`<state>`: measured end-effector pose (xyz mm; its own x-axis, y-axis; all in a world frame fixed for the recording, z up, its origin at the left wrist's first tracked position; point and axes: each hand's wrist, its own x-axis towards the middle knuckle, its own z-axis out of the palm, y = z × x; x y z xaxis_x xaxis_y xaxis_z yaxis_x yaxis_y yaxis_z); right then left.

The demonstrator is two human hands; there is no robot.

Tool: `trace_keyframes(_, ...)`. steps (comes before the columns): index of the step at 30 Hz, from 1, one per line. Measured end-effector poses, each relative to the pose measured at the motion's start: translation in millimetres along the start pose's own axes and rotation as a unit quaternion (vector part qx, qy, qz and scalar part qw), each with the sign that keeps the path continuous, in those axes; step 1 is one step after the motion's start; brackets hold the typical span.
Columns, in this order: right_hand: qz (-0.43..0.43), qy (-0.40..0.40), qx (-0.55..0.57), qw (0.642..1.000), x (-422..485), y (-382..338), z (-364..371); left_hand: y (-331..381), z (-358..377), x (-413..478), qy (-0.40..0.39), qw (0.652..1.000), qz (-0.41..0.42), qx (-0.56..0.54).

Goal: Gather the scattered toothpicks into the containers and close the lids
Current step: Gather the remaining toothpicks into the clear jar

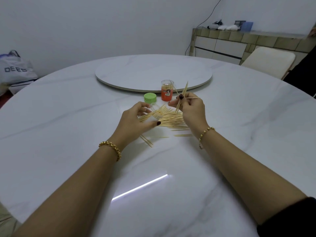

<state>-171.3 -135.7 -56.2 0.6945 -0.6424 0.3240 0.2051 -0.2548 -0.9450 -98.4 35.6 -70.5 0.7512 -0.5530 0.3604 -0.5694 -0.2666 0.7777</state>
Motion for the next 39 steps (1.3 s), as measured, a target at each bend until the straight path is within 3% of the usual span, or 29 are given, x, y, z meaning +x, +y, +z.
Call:
trace_keyframes(13, 0.046, -0.049, 0.137, 0.988, -2.8, -18.9, 14.6, 4.7, 2.0, -0.3, -0.01, 1.0, 0.008, 0.013)
trace_keyframes(39, 0.089, -0.106, 0.048, 0.989, -12.2, 4.2, 29.0, 3.4, -0.7, 0.4, 0.005, 1.0, -0.008, 0.008)
